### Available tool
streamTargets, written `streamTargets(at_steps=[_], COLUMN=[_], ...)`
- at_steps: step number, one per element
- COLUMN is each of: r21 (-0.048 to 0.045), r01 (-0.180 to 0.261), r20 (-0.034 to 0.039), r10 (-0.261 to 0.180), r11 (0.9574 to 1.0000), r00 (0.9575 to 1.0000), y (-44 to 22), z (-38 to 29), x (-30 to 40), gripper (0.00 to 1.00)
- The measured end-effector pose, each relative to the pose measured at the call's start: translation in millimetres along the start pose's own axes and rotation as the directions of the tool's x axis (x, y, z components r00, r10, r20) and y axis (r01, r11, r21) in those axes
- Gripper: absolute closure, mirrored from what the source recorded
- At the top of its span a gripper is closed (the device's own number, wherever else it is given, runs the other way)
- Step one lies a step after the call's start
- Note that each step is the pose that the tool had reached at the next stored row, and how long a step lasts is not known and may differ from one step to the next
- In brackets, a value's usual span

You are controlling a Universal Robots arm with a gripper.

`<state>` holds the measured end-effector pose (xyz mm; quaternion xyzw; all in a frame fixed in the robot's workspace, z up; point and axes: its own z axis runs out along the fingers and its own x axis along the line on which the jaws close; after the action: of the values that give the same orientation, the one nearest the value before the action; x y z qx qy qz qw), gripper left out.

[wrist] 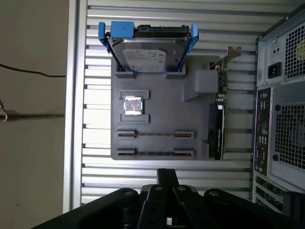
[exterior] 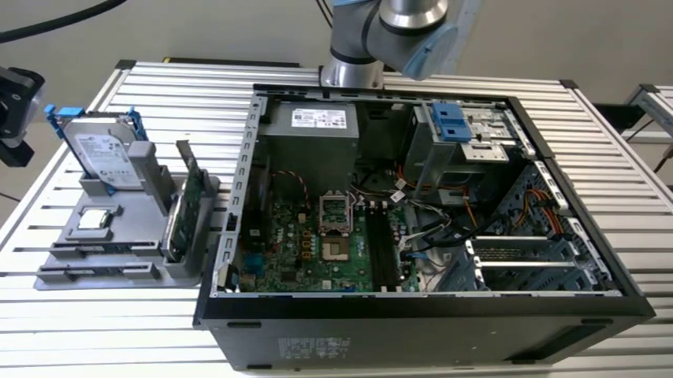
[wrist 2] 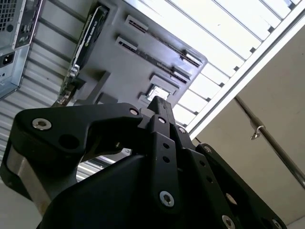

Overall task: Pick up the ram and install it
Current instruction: 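Pick up the ram and move it above insertion slot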

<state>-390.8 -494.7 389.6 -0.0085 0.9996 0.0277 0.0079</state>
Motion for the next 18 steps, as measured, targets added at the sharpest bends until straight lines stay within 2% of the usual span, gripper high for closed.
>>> streamTargets(at_steps=[9,18], r21=[0.0000,0.0010], r01=[-0.003,-0.069], r20=[0.0001,0.0038], r10=[0.003,0.069], r11=[1.0000,0.9976], r00=[1.0000,0.9976], y=[0.0,0.1], z=[0.0,0.0], x=[0.0,0.5], gripper=[1.00,1.00])
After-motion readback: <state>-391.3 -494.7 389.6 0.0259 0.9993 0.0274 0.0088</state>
